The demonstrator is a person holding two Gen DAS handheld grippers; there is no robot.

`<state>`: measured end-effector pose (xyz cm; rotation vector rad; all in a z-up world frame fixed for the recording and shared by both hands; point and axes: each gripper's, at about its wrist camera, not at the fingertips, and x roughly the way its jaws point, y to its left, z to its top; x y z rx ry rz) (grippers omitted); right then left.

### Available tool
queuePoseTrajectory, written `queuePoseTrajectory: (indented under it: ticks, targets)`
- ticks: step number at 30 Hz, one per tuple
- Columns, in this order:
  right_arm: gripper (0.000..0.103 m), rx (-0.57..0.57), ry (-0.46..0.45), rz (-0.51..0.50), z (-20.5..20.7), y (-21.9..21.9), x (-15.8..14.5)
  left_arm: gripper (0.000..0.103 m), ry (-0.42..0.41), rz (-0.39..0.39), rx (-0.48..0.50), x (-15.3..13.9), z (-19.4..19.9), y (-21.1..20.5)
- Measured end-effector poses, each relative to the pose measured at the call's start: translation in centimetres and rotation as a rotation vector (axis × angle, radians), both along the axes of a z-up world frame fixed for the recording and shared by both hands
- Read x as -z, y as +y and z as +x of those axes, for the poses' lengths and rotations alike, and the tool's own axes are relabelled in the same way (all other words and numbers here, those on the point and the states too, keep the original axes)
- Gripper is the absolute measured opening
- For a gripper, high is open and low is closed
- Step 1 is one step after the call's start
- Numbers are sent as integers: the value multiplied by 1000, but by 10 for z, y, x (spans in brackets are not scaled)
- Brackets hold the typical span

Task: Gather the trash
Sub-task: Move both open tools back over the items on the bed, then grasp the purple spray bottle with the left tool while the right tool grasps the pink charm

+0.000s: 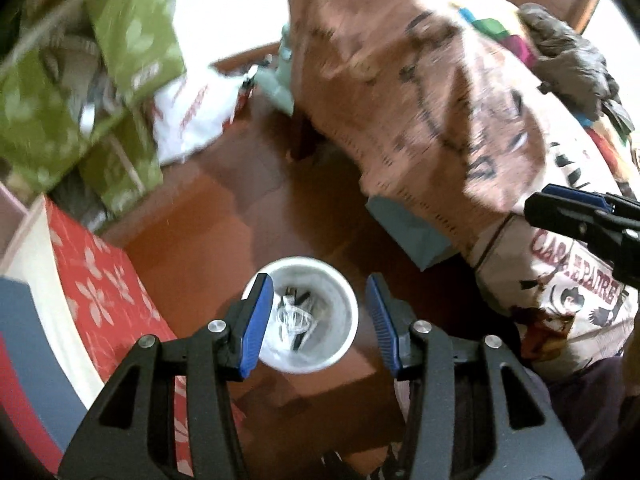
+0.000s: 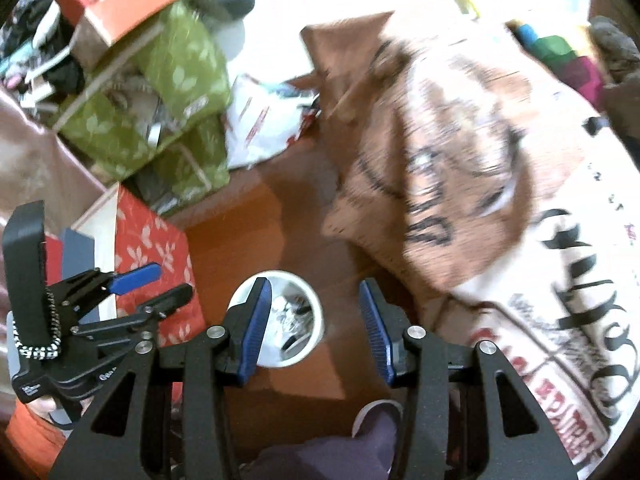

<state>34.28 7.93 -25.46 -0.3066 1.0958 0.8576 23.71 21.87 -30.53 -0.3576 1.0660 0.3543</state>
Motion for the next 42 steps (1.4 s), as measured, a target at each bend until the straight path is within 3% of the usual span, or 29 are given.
queuePoseTrajectory:
  ticks: [3, 9, 18, 26, 33, 42]
  targets:
    - [42, 44, -38, 28, 8, -23, -17, 48, -45, 66, 34, -26, 11, -16]
    - [42, 166, -135, 60, 28, -84, -45, 48, -126, 118, 123, -70, 47, -57]
    - [42, 356, -200, 31, 78, -178, -55, 49, -196, 144, 268, -102, 100, -121]
    - [42, 480, -207, -10, 124, -229, -42, 52, -224, 80, 336, -97, 145, -161]
    - [42, 442, -240, -67, 161, -225, -20, 52, -211, 46, 368, -84, 189, -177]
    - [42, 363, -224, -36, 199, -201, 0, 52, -189, 48, 398, -64, 225, -186]
